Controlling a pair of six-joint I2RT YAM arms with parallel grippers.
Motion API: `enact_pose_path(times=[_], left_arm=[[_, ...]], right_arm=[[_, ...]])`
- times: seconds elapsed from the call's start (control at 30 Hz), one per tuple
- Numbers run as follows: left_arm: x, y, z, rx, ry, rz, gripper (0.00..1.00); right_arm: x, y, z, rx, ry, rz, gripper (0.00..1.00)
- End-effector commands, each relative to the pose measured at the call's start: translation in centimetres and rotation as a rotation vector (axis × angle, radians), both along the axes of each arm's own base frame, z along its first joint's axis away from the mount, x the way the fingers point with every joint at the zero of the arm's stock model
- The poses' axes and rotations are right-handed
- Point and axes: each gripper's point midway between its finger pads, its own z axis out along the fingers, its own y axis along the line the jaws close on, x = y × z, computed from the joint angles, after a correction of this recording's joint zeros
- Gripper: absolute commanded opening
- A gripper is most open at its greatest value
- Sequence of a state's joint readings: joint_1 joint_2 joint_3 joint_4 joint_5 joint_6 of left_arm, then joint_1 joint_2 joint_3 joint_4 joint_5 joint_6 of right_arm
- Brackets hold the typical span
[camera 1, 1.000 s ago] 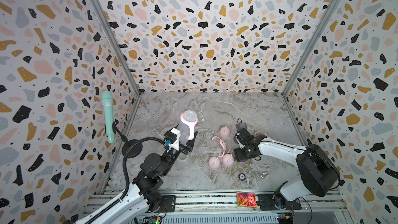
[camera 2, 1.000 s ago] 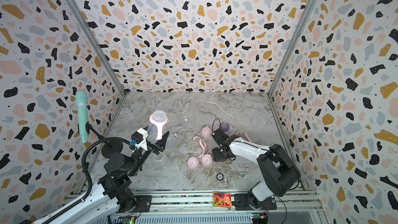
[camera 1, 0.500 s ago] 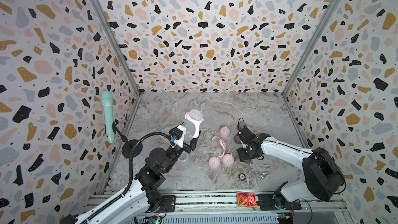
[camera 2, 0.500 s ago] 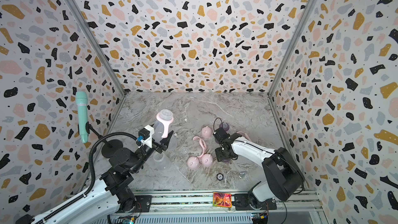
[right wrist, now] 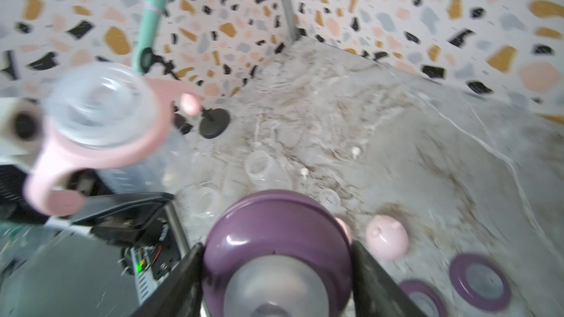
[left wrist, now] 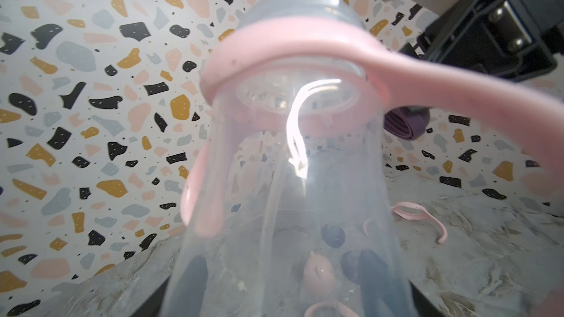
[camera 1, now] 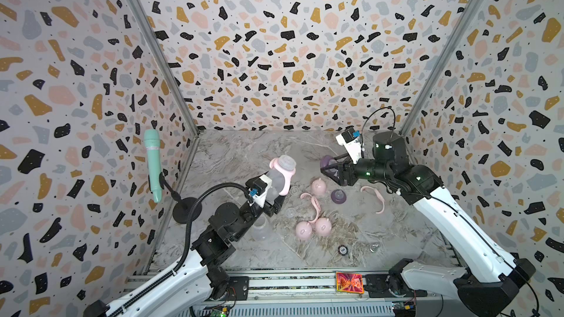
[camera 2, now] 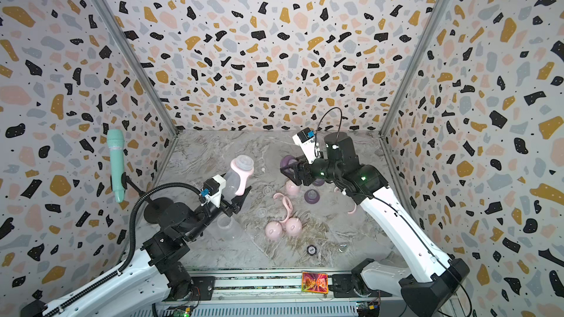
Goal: Assemble the baby bottles
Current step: Close the nipple on the baby bottle.
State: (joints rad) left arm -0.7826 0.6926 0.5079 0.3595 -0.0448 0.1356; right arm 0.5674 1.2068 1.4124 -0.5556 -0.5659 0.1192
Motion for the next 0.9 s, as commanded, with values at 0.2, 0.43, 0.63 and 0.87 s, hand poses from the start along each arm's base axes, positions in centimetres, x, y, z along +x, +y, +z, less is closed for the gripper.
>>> enact_pose_path(times=[0.2, 0.43, 0.63, 0.87], left_arm=[[-2.9, -4.7, -0.4, 0.187, -0.025, -0.312, 0.00], [-3.3, -6.4, -1.3, 0.266, 0.001, -0.407, 0.00], [-3.8, -6.4, -1.2, 0.274, -0.020, -0.427, 0.00], [-4.2, -6.3, -1.3, 0.279, -0.040, -0.441, 0.00]], right_arm=[[-5.5, 1.5, 4.4, 0.099, -0.052, 0.350, 0.05], [-6.7, 1.3, 3.9, 0.087, 0.000, 0.384, 0.00], [-6.0, 0.5, 1.6, 0.009, 0.057, 0.305, 0.00], [-6.7, 0.2, 0.8, -0.001, 0.095, 0.320, 0.00]])
